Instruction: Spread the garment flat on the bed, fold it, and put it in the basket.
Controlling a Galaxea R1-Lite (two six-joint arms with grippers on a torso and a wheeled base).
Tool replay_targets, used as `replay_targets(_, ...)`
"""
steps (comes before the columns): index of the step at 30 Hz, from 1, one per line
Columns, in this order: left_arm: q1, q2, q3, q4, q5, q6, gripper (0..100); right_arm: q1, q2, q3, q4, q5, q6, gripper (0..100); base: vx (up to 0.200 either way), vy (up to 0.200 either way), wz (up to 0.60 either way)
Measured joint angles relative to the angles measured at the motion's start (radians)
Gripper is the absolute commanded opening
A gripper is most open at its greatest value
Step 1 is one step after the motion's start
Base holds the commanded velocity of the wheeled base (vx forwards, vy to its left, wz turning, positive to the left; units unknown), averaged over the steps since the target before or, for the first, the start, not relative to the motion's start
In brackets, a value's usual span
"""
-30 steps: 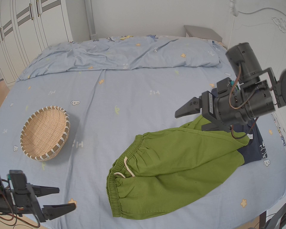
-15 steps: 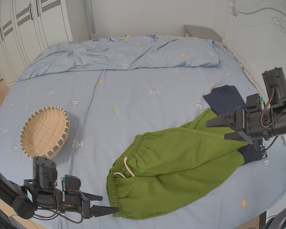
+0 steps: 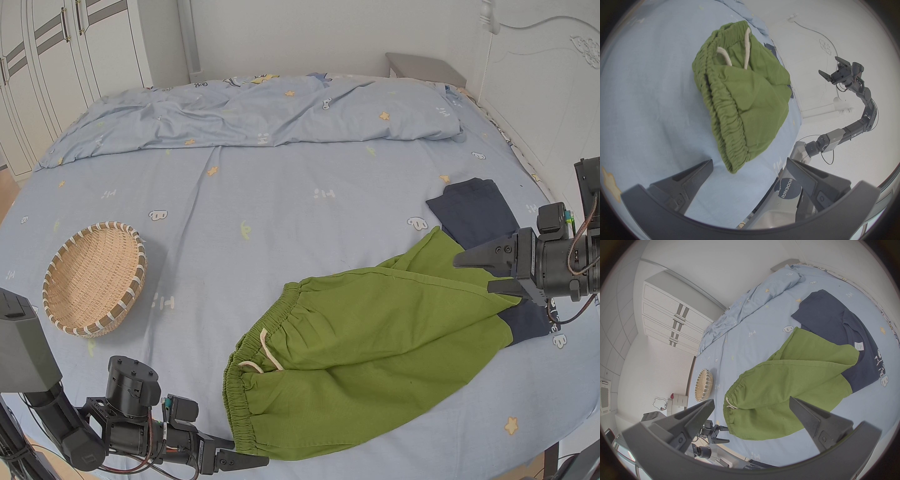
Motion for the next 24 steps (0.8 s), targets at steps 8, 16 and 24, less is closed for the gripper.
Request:
replay_targets(8,-0.002,0.046,-0.001,-0.143,0.001,-0.097,100,-0.003,-0.006,0.001,0.0,0.0,0.001,100,0.0,0.0,0.0)
replay_targets(16,-0.003,0.124,0.019,-0.324,0.003,-0.152,0,-0.003,-0.006,0.002,0.0,0.0,0.001,100,0.0,0.0,0.0)
replay_targets(24,-0.008,0.156,0.052,-0.409,-0.004,-0.277,0,-0.004,-0.002,0.003,0.0,0.0,0.001,100,0.0,0.0,0.0)
